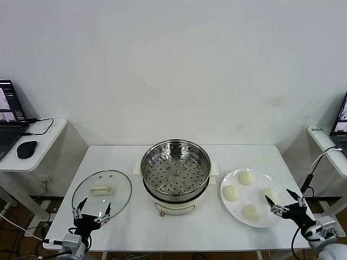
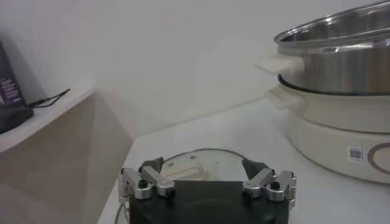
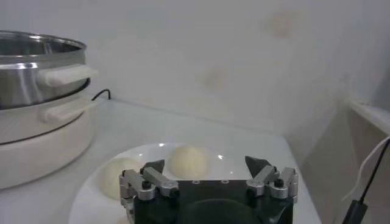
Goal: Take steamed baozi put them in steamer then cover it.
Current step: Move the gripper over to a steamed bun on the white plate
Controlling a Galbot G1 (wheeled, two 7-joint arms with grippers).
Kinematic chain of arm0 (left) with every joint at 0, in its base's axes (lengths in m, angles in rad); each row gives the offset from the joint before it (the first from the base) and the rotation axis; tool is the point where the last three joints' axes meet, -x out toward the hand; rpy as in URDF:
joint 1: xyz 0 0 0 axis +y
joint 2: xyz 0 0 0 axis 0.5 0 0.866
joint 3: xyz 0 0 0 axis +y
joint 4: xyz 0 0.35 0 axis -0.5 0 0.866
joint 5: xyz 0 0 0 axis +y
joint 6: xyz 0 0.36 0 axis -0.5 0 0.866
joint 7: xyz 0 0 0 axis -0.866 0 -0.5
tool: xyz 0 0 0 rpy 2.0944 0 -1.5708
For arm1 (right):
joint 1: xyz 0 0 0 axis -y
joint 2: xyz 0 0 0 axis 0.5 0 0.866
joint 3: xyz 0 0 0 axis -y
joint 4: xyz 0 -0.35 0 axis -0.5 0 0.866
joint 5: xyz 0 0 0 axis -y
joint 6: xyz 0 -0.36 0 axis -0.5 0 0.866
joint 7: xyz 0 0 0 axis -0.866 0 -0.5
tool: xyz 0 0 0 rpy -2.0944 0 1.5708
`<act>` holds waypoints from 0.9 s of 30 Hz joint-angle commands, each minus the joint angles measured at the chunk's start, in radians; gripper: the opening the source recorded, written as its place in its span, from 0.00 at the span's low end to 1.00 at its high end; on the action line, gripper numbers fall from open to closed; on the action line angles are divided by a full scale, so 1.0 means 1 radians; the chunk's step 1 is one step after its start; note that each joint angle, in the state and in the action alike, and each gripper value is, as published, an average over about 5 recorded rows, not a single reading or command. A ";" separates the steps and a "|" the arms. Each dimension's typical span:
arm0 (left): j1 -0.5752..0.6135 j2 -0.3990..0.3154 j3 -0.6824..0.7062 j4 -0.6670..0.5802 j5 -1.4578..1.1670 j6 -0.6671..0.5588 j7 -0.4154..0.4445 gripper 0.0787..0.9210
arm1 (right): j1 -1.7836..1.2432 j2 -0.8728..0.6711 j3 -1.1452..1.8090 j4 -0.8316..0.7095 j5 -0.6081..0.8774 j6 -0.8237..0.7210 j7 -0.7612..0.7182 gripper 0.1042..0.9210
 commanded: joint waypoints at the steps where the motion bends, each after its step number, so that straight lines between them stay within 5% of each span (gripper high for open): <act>1: 0.036 -0.022 0.005 -0.032 0.016 -0.021 -0.006 0.88 | 0.173 -0.154 -0.039 -0.082 -0.100 -0.014 -0.069 0.88; 15: 0.054 -0.056 0.005 -0.083 0.040 -0.024 -0.007 0.88 | 0.748 -0.386 -0.372 -0.314 -0.656 -0.082 -0.874 0.88; 27: 0.068 -0.069 -0.019 -0.110 0.053 -0.022 0.006 0.88 | 1.354 -0.262 -1.079 -0.575 -0.763 0.022 -1.032 0.88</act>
